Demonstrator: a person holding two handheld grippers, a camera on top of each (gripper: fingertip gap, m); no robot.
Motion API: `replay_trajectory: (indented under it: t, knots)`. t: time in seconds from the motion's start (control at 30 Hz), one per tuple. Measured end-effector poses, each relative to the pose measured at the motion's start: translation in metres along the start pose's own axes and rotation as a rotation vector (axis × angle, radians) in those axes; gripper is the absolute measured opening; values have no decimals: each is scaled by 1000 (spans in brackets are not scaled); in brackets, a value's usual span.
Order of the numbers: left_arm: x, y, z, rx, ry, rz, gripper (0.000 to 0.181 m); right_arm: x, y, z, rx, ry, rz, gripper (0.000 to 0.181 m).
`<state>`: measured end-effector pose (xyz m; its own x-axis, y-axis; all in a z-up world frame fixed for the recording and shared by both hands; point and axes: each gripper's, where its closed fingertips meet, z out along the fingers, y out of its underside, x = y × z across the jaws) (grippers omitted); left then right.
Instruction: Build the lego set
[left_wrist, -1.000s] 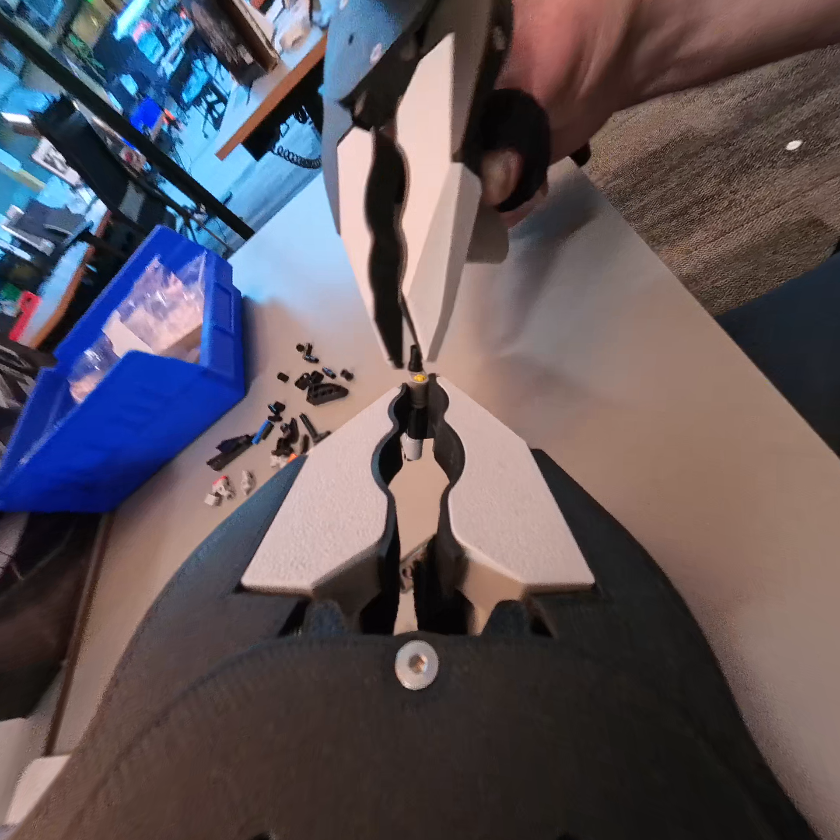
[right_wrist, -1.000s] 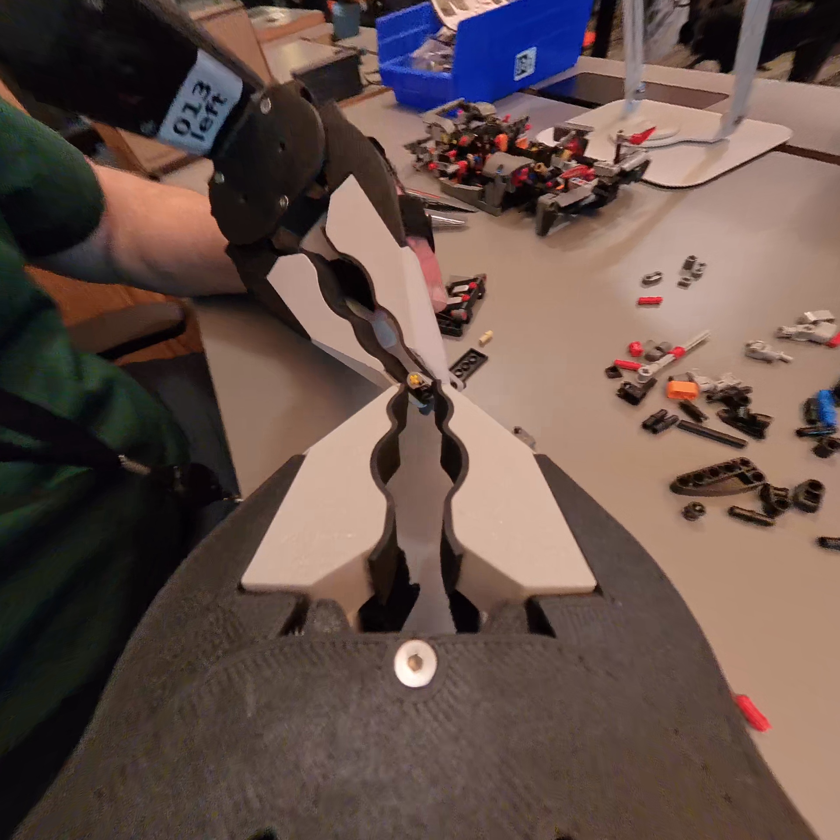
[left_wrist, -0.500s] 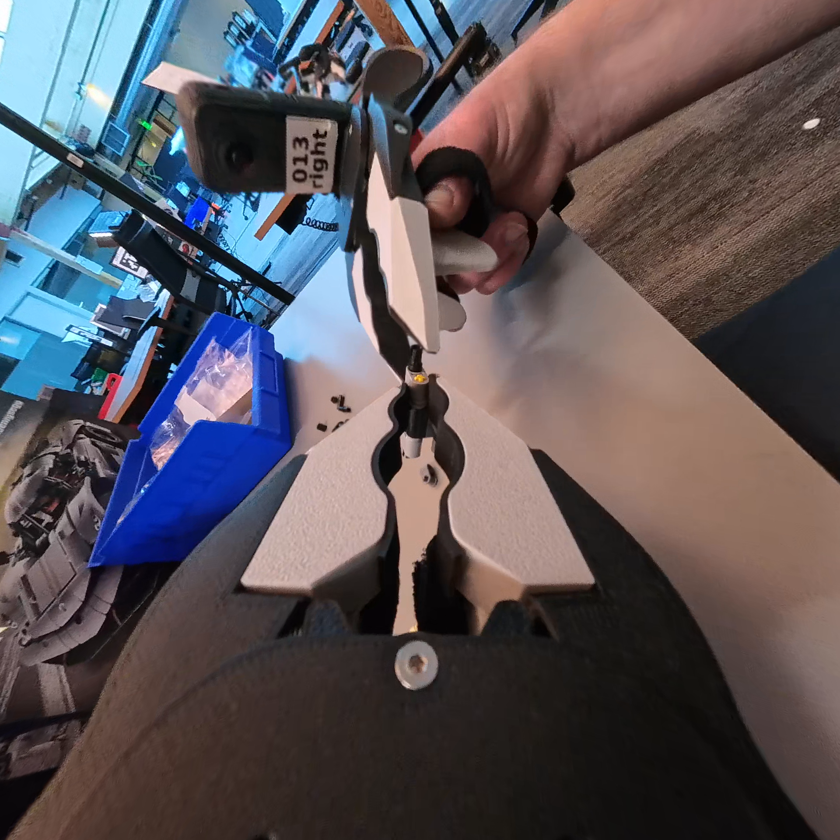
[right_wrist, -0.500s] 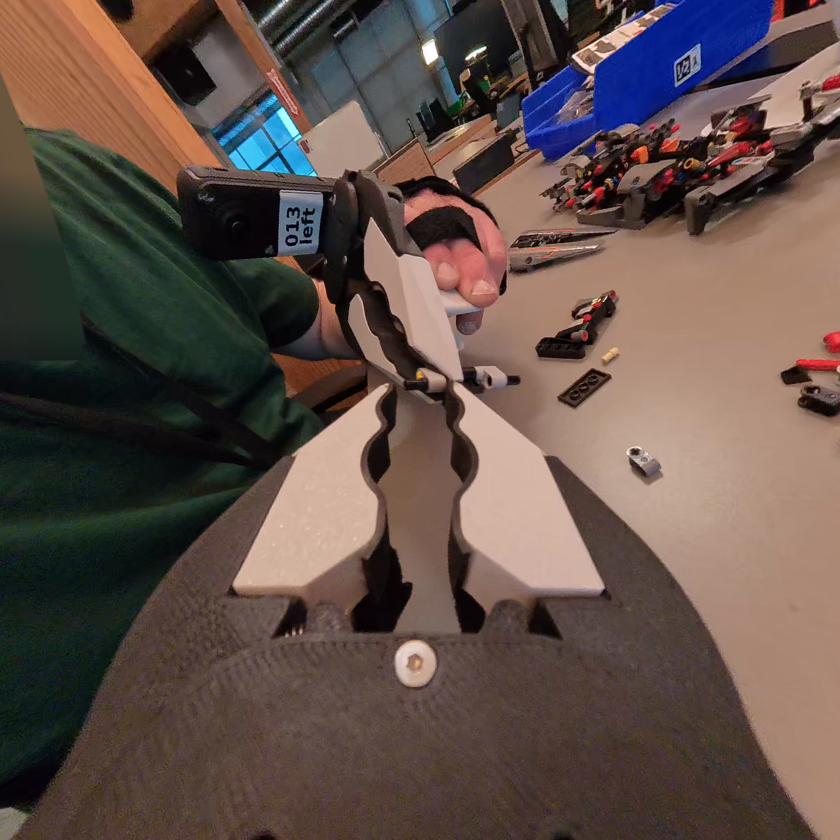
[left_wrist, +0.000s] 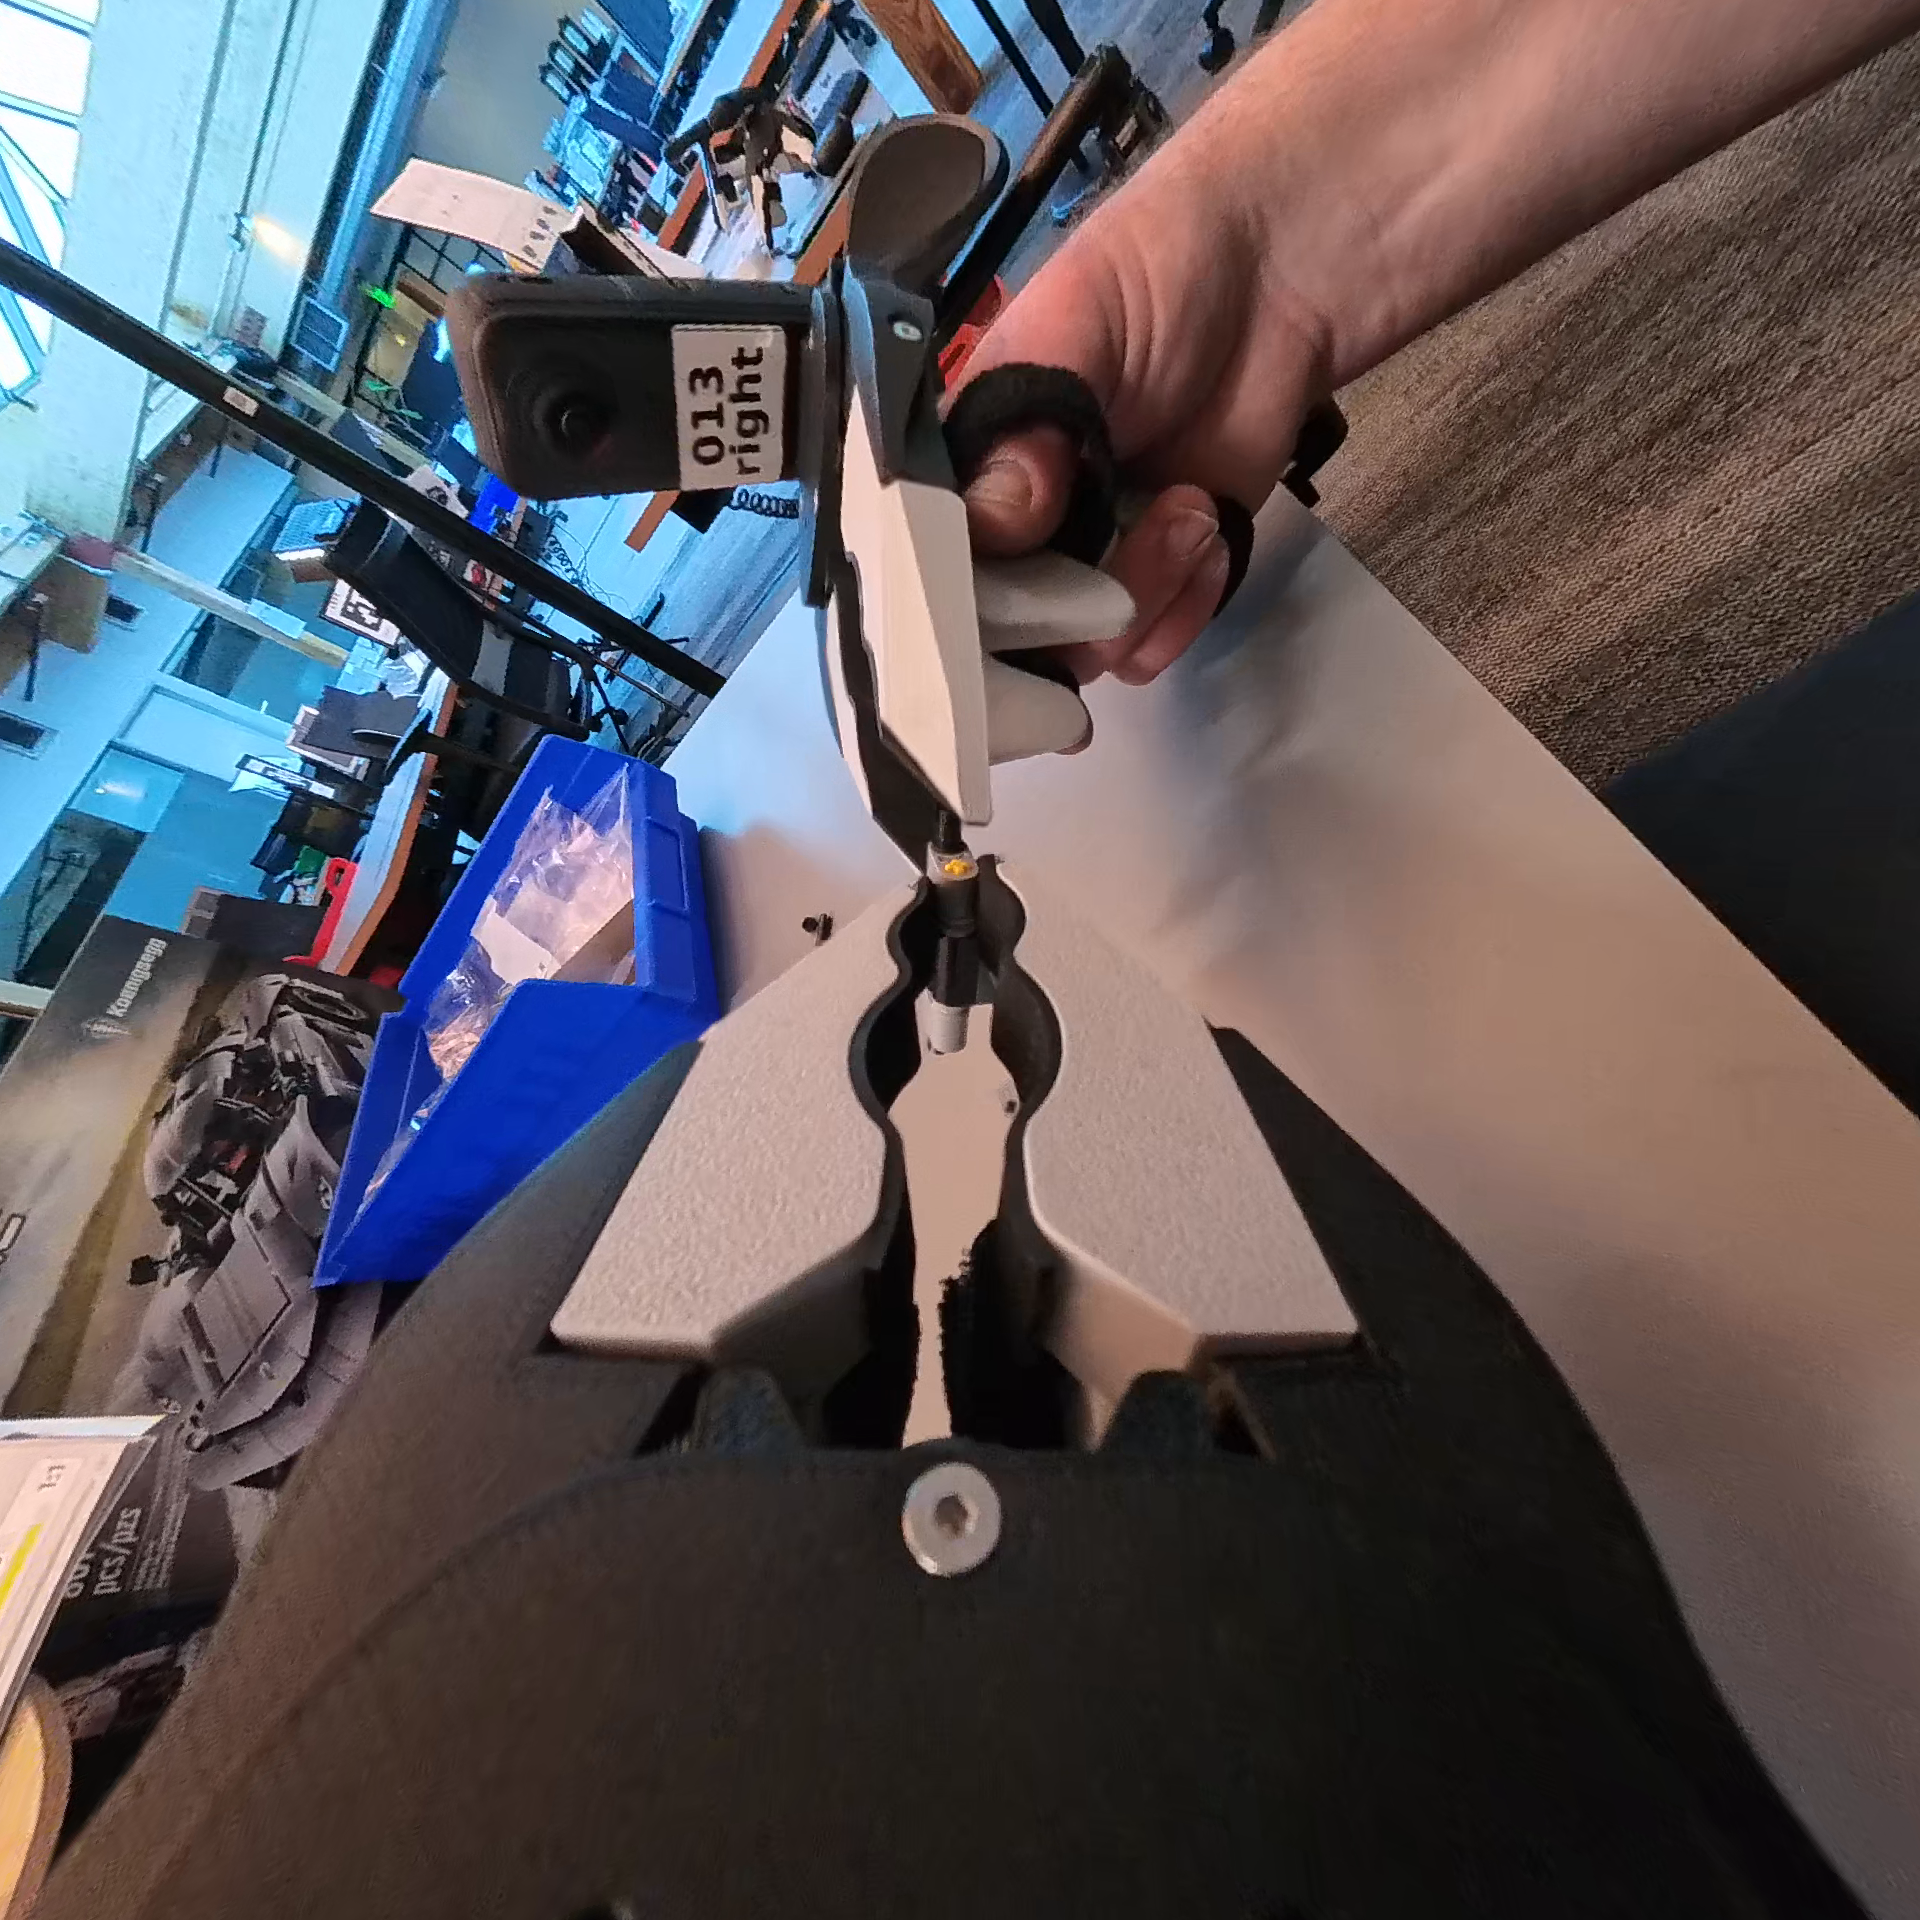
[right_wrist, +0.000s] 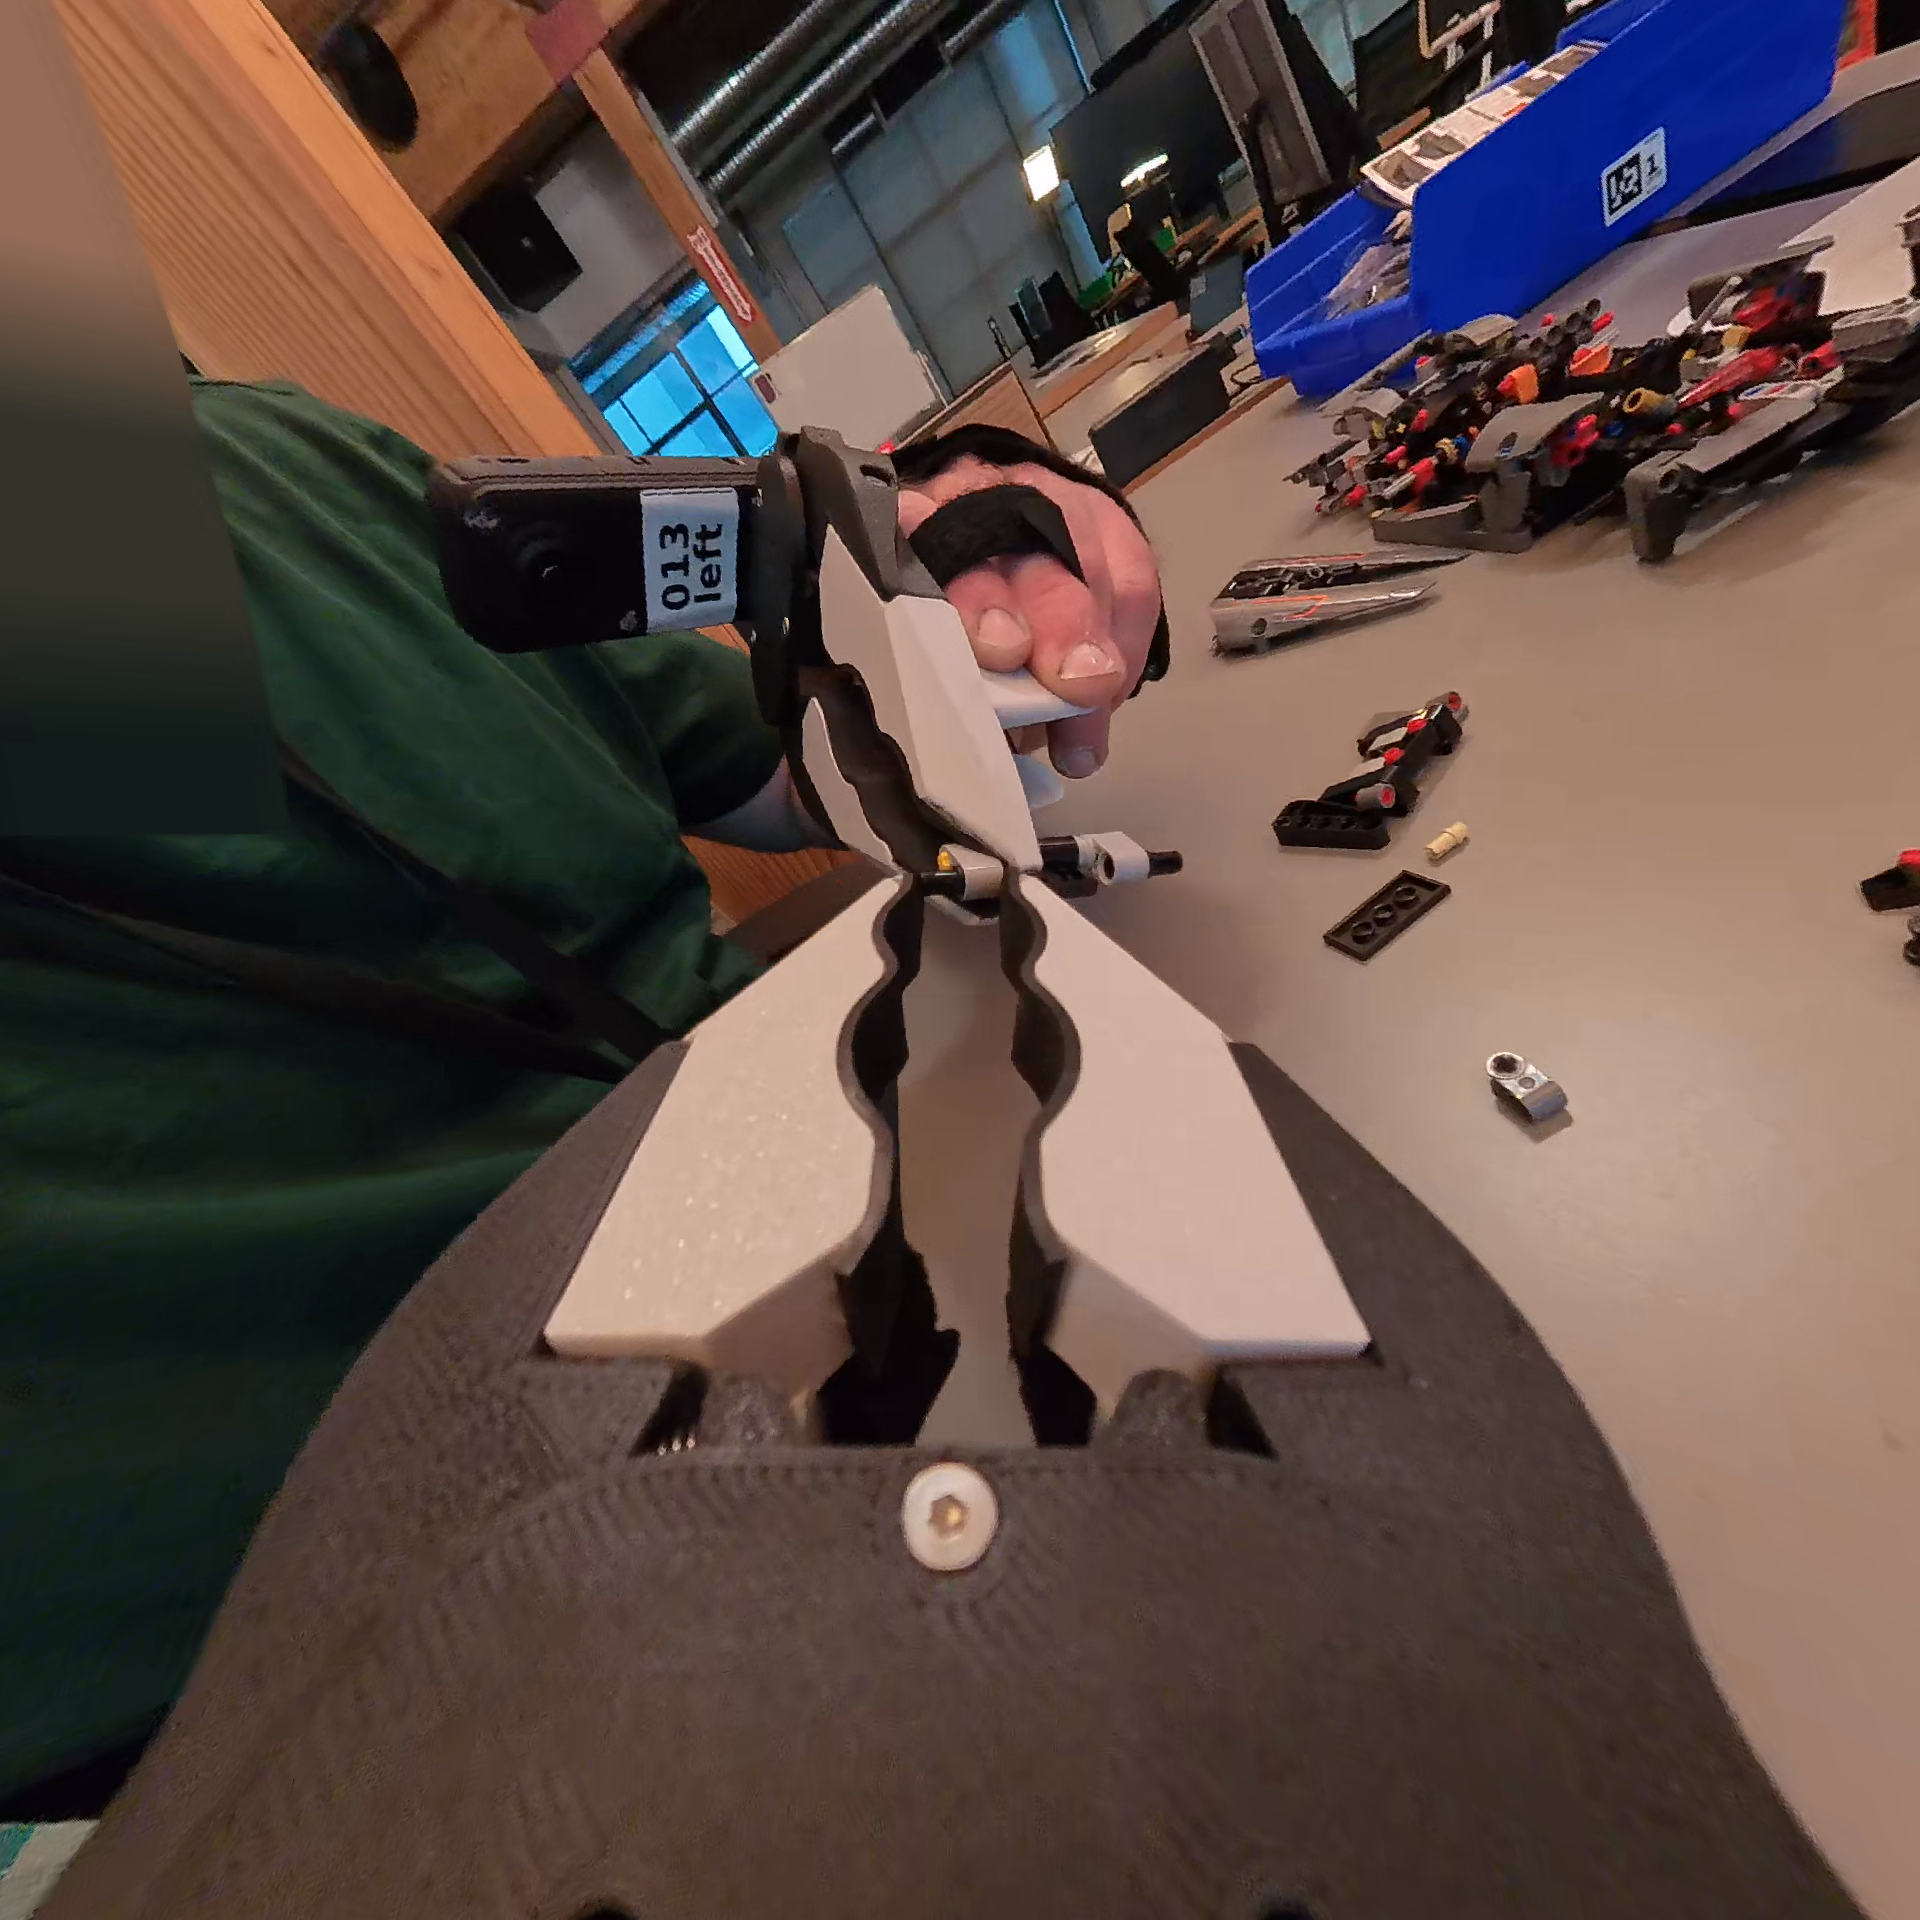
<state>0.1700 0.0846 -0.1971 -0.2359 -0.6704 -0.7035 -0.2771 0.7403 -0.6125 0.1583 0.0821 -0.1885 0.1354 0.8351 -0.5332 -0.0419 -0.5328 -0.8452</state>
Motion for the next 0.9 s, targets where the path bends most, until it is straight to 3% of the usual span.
replay_trajectory:
  t: [0.23, 0.37, 0.57, 0.9]
  knots:
    - [-3, 7, -1, -11, 10, -22, 5, 6, -2, 2, 6, 12, 13, 14]
    - [2, 18, -8, -61, 60, -39, 5, 13, -4, 7, -9, 46, -8, 25]
    - [8, 39, -25, -143, 60, -55, 6, 26, -8, 13, -21, 115, -56, 29]
    - [5, 77, -52, -194, 52, -200, 7, 42, -16, 46, -106, 228, -213, 36]
